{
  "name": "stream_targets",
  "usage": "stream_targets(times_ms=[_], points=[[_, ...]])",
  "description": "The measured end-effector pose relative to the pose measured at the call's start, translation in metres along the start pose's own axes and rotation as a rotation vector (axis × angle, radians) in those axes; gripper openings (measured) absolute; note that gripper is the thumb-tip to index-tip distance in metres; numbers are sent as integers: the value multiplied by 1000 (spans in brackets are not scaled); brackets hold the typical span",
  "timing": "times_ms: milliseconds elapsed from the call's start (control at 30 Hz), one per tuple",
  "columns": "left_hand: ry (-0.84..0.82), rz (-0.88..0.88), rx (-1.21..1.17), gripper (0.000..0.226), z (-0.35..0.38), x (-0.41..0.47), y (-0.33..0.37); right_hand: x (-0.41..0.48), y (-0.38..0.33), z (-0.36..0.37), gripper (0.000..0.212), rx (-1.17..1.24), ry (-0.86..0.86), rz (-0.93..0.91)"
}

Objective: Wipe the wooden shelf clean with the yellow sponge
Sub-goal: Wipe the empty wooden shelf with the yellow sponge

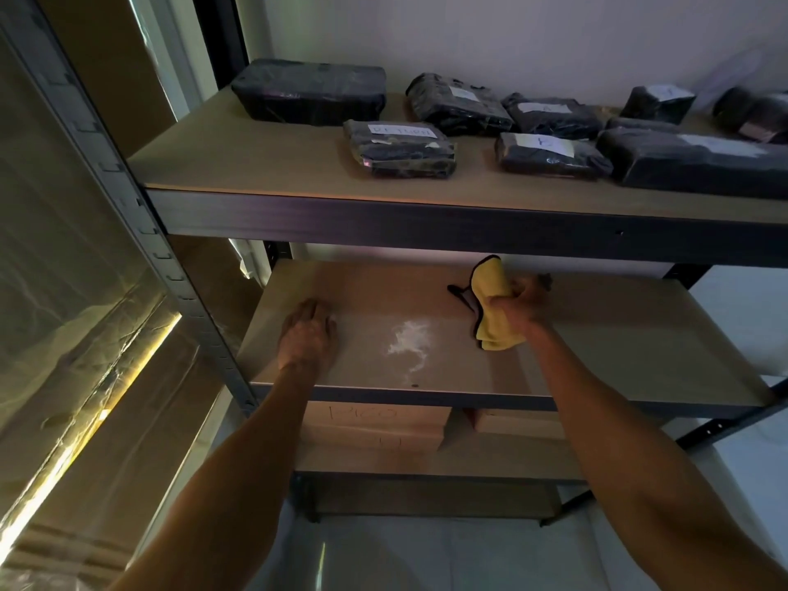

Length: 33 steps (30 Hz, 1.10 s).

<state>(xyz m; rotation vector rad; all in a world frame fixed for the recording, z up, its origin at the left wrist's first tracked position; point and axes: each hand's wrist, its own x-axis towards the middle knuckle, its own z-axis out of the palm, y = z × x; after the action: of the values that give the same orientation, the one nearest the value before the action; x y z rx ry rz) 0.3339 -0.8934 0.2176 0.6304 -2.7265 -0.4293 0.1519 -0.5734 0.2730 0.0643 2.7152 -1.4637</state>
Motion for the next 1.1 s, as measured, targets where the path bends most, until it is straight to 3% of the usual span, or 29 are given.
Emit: stream_targets(times_ms=[100,233,433,600,667,733,833,867,967,1100], points=[[-12,-7,11,36,0,0,0,2,-3,0,43,7,-133,74],[-10,-2,23,38,0,0,1,6,-2,0,59,-38,-43,5],[-25,-10,33,39,-1,1,2,5,-9,-6,40,76,-1,-10],[-30,-7,25,38,0,2,1,13,-13,-14,69,294,-72,-38],[-25,-7,24,38,0,1,0,18,-7,-16,72,208,-1,-56],[-24,-4,24,38,0,1,1,22,6,-20,71,-81,61,-73],[-10,-8,15,37,1,0,1,17,19,-25,52,-468,186,-156],[-7,-7,16,37,1,0,1,15,22,-24,49,-503,199,-240],[-9,-3,23,38,2,1,0,3,27,-10,40,-492,30,-423],[-10,5,26,37,2,2,-1,-12,25,7,52,-356,-121,-305]])
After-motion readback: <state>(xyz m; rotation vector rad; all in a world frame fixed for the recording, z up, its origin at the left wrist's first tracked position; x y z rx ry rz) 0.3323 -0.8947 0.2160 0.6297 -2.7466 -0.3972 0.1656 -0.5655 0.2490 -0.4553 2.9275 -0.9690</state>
